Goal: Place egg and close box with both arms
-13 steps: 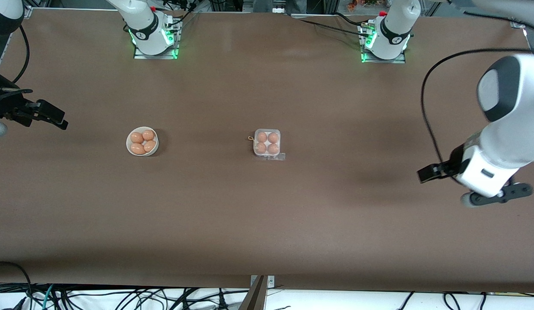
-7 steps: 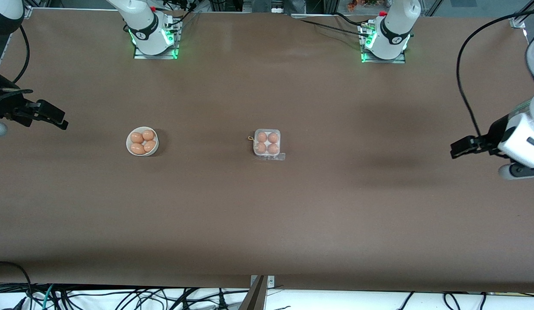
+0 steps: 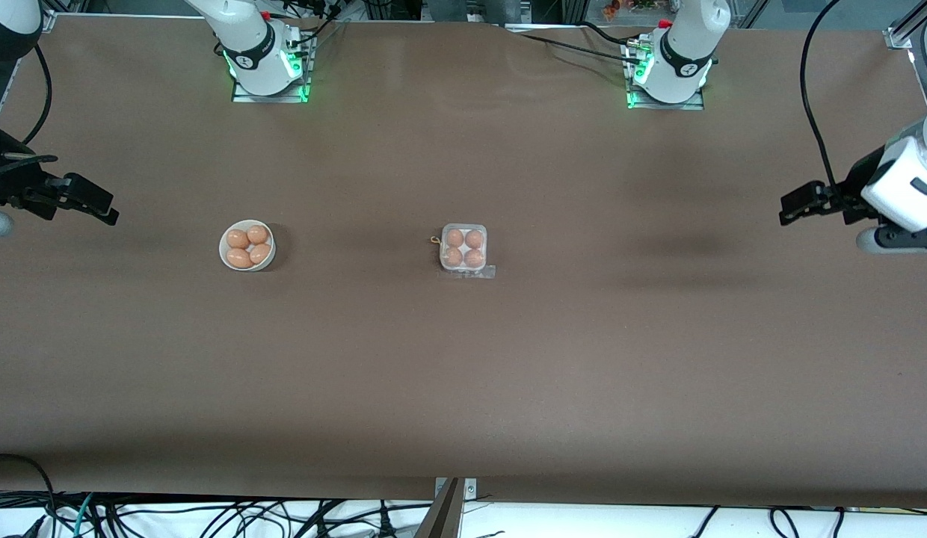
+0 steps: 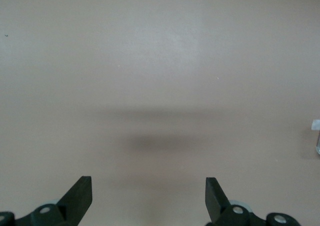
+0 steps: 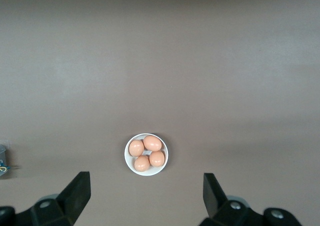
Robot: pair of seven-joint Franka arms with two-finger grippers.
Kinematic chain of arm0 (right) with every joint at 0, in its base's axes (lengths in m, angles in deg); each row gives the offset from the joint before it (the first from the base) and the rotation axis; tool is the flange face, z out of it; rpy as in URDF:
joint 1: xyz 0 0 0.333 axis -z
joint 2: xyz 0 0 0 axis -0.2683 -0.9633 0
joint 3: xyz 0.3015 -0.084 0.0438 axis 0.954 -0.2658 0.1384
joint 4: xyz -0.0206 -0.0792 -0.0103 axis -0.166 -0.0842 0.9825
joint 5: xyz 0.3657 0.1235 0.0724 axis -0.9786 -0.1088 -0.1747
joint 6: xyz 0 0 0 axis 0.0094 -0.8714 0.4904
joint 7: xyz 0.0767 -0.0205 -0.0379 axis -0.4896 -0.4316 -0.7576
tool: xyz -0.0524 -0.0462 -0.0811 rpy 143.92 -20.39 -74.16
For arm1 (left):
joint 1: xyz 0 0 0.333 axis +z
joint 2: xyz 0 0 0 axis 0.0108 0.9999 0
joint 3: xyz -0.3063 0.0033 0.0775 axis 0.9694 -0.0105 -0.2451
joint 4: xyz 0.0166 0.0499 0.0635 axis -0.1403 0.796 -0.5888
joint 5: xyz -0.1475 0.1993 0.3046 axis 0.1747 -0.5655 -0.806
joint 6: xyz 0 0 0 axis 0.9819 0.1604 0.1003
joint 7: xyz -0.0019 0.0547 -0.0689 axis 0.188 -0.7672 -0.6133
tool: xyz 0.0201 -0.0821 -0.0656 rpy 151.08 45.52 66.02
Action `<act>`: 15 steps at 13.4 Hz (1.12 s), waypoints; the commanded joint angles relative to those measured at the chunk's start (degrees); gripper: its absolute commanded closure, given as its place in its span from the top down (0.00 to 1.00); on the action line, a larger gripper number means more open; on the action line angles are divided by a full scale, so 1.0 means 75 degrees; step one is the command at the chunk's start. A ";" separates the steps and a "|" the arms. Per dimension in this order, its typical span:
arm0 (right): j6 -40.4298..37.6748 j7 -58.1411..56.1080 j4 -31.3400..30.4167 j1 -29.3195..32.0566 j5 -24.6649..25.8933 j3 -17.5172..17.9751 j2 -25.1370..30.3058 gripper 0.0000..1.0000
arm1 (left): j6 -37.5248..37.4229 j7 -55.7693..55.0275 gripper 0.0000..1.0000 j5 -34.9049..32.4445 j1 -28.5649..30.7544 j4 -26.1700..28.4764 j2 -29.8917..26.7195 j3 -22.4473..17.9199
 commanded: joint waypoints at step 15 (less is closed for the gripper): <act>-0.0019 -0.0103 -0.0084 0.0059 -0.0096 0.0015 0.0081 1.00 | -0.0716 0.0371 1.00 -0.0401 0.0078 0.0418 -0.0552 0.0051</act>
